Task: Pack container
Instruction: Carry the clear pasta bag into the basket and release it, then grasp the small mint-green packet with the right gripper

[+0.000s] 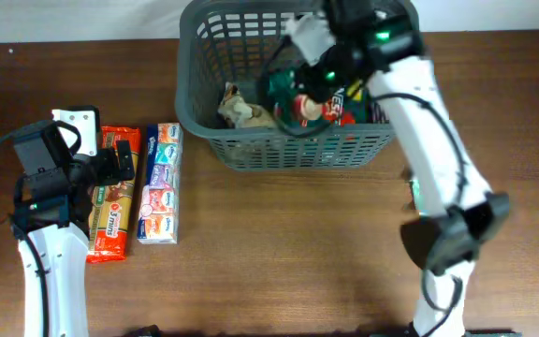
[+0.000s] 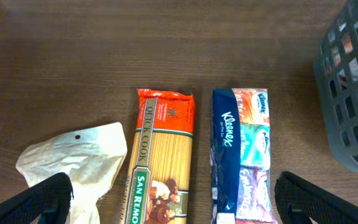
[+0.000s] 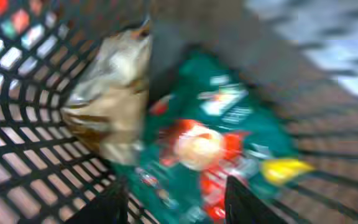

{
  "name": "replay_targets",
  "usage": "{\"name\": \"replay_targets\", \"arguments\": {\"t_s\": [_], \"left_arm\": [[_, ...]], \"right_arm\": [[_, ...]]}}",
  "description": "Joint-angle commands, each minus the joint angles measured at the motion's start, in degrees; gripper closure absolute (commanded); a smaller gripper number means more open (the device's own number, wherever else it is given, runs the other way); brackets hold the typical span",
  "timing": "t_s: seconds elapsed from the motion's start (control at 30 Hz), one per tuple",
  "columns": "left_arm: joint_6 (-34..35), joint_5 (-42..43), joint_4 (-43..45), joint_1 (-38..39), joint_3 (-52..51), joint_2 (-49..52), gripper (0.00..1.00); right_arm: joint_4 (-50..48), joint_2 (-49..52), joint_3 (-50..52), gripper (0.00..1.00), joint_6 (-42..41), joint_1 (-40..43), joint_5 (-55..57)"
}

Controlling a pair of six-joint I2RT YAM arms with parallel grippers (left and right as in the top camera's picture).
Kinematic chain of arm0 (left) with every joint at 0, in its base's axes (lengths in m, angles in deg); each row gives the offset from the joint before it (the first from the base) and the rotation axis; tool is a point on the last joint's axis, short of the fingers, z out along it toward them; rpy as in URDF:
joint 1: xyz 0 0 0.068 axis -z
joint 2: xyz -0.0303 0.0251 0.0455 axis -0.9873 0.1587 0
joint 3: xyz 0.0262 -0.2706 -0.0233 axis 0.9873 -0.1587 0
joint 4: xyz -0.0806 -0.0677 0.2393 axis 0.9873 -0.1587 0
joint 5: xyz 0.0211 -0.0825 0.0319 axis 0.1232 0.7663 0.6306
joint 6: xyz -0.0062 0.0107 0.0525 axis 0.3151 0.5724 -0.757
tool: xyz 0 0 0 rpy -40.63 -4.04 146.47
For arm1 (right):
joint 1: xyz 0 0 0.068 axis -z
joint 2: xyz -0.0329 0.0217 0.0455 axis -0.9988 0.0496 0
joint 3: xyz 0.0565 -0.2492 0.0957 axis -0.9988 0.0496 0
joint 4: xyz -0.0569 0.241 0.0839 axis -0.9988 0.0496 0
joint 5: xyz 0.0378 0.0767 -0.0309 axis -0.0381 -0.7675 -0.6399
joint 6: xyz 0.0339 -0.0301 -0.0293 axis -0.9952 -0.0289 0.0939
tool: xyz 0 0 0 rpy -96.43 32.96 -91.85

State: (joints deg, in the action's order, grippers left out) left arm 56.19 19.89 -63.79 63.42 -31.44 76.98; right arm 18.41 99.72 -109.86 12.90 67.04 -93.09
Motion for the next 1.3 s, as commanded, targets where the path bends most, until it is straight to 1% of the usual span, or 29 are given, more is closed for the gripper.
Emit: {"name": "replay_targets", "arguments": {"t_s": [0.0,0.13,0.2,0.27,0.37,0.4,0.47,0.57,0.63,0.73,0.83,0.9,1.03,1.1,1.27], "left_arm": [[-0.72,1.01,0.13,-0.24,1.05,0.28,0.01],[-0.72,1.01,0.13,-0.24,1.05,0.28,0.01],[-0.72,0.98,0.13,-0.24,1.05,0.28,0.01],[-0.72,1.01,0.13,-0.24,1.05,0.28,0.01],[-0.72,1.01,0.13,-0.24,1.05,0.28,0.01],[-0.72,1.01,0.13,-0.24,1.05,0.28,0.01],[-0.72,1.01,0.13,-0.24,1.05,0.28,0.01],[-0.72,1.01,0.13,-0.24,1.05,0.28,0.01],[-0.72,0.98,0.13,-0.24,1.05,0.28,0.01],[-0.72,1.01,0.13,-0.24,1.05,0.28,0.01],[-0.72,1.01,0.13,-0.24,1.05,0.28,0.01],[-0.72,1.01,0.13,-0.24,1.05,0.28,0.01],[-0.72,1.01,0.13,-0.24,1.05,0.28,0.01],[-0.72,1.01,0.13,-0.24,1.05,0.28,0.01],[-0.72,1.01,0.13,-0.24,1.05,0.28,0.01]], "right_arm": [[-0.33,-13.79,-3.17,0.51,-1.9,4.81,7.21],[0.15,-20.06,-3.13,0.51,-4.48,13.81,7.58],[1.7,-21.77,-2.45,0.51,-6.75,20.28,7.61],[1.7,-23.23,0.83,0.51,-8.63,26.84,7.3],[-3.1,-26.49,13.0,0.51,-9.79,36.33,6.69],[-5.53,-27.82,18.88,0.49,-9.79,39.32,6.64],[-10.84,-29.9,30.4,0.43,-9.81,44.11,4.83],[-17.94,-30.99,45.79,0.43,-10.51,48.5,0.74],[-20.79,-30.69,53.75,0.43,-11.32,49.46,-0.52],[-22.43,-29.4,63.01,0.42,-11.3,48.41,-0.9],[-24.24,-28.0,67.36,0.37,-10.75,46.12,-0.85],[-24.68,-27.32,68.46,0.33,-9.18,44.57,-0.87],[-24.68,-25.27,68.98,0.32,-4.55,41.33,0.79],[-24.37,-23.02,68.98,0.31,-4.59,40.33,5.27],[-23.67,-19.15,69.09,0.31,-4.61,40.33,4.57]]}}
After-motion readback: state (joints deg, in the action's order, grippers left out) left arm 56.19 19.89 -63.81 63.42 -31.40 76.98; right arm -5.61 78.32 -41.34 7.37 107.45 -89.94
